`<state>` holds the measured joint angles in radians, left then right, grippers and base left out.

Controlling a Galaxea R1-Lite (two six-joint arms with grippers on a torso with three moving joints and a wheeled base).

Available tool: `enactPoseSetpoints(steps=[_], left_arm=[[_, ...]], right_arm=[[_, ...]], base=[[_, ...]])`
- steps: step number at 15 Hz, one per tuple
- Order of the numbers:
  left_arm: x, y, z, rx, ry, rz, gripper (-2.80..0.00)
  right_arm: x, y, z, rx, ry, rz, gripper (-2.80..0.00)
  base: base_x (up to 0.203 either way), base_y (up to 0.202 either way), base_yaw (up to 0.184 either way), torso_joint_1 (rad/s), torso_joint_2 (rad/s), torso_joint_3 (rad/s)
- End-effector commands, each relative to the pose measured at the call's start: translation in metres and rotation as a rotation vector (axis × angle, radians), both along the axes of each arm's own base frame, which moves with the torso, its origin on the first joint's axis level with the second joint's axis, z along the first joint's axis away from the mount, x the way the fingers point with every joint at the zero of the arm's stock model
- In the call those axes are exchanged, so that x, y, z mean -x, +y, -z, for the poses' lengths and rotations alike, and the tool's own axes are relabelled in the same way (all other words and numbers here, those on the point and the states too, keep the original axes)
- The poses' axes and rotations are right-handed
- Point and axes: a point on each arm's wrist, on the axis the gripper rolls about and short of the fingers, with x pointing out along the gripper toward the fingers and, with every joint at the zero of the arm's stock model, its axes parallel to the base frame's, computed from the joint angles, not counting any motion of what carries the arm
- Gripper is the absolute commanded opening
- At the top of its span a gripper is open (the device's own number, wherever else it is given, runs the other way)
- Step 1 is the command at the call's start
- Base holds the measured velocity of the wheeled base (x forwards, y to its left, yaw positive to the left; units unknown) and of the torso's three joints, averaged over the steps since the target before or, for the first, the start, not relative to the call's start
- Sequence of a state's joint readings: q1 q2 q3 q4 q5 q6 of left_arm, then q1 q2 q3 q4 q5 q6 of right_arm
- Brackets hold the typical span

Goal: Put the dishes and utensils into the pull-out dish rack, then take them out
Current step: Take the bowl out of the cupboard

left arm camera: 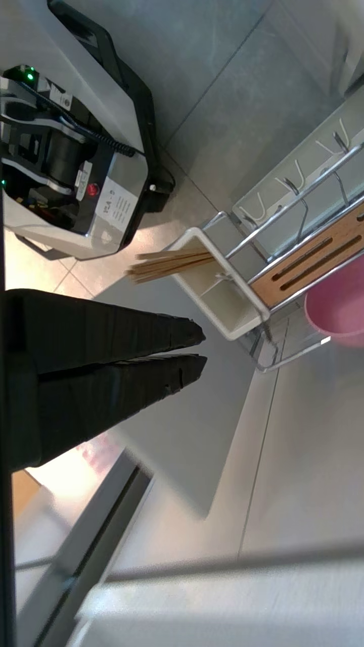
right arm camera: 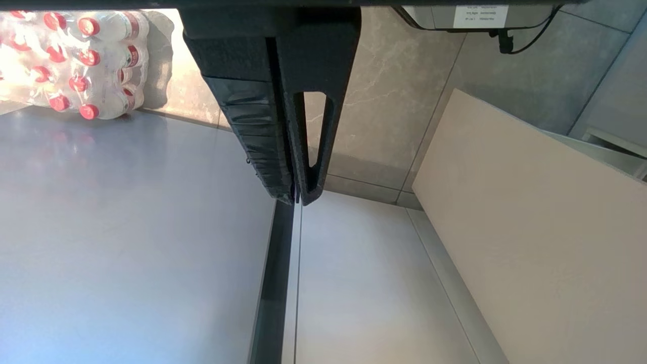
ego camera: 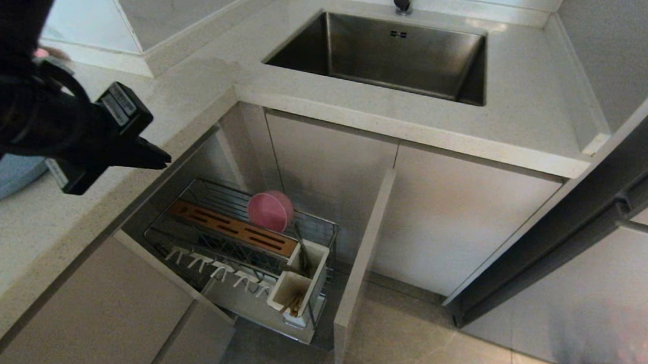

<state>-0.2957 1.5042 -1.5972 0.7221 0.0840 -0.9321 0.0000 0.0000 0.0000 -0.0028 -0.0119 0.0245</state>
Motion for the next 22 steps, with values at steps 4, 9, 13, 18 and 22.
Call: enactPoseSetpoints(steps=[4, 9, 13, 18, 22], left_arm=[[-0.065, -0.020, 0.045, -0.033, 0.125, -0.007, -2.80], [-0.107, -0.038, 0.086, -0.042, 0.184, -0.005, -2.80], [-0.128, -0.056, 0.113, -0.083, 0.193, -0.012, -2.80], [-0.146, -0.069, 0.129, -0.115, 0.183, -0.019, -2.80], [-0.160, -0.073, 0.134, -0.117, 0.153, -0.027, 0.00]], right_arm=[[0.000, 0.000, 0.000, 0.000, 0.001, 0.000, -2.80], [0.000, 0.000, 0.000, 0.000, 0.001, 0.000, -2.80], [0.000, 0.000, 0.000, 0.000, 0.001, 0.000, -2.80], [0.000, 0.000, 0.000, 0.000, 0.001, 0.000, -2.80], [0.000, 0.000, 0.000, 0.000, 0.000, 0.000, -2.80]], base=[[0.000, 0.000, 0.000, 0.000, 0.00, 0.000], [0.000, 0.000, 0.000, 0.000, 0.00, 0.000], [0.000, 0.000, 0.000, 0.000, 0.00, 0.000], [0.000, 0.000, 0.000, 0.000, 0.00, 0.000], [0.000, 0.000, 0.000, 0.000, 0.00, 0.000]])
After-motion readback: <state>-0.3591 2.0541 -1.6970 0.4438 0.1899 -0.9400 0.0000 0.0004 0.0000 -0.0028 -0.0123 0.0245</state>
